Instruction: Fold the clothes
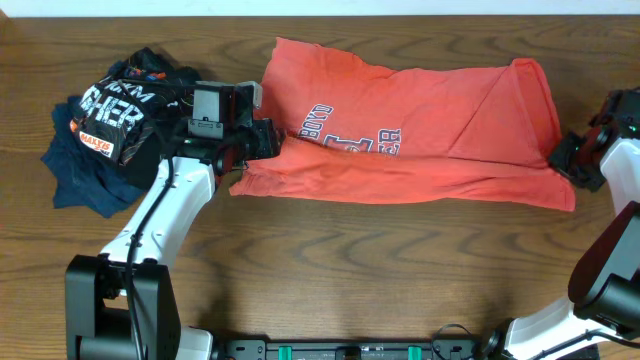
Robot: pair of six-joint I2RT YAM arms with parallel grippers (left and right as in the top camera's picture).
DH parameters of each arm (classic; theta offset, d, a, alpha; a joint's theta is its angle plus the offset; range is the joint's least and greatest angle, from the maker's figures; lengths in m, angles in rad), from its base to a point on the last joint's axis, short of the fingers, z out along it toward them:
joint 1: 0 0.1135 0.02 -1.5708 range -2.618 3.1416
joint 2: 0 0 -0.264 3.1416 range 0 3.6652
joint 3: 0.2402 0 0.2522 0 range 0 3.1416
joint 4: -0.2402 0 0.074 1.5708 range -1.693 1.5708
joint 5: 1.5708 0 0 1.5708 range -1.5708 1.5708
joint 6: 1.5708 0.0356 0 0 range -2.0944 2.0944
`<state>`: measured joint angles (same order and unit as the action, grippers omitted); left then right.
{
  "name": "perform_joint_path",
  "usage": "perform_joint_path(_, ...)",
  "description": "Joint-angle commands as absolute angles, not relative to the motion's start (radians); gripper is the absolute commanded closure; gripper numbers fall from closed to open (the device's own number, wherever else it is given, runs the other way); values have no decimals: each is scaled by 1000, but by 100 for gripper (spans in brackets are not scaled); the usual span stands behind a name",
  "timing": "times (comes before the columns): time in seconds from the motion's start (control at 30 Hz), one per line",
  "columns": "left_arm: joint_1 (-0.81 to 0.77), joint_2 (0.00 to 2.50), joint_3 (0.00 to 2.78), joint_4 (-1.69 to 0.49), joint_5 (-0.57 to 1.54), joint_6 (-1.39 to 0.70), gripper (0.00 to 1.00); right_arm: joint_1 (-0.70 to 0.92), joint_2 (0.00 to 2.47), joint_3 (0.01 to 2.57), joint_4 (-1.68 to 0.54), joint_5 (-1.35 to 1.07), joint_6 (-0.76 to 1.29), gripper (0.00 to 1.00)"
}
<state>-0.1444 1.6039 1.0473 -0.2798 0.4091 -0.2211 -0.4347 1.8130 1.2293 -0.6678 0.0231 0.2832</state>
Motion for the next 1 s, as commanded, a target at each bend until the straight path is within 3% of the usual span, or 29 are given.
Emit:
perform_joint_path(0.0,-141,1615,1047,-283,379,-223,50,-423,1824,1230,-667,33,279,61)
perform_joint_path(0.4,-141,1615,1047,-463,376,-223,50,-431,1824,1228,-798,64,265,59)
perform_joint_path(0.8,-141,1616,1043,-482,373,-223,50,-431,1831,1188,-753,62,270,61)
perform_joint_path(0.9,-142,1617,1039,-482,373,-223,50,-430,1833,1153,-685,33,284,67)
perform_joint_path(0.97,-142,1618,1033,-482,372,-223,57,-431,1833,1135,-656,14,284,78)
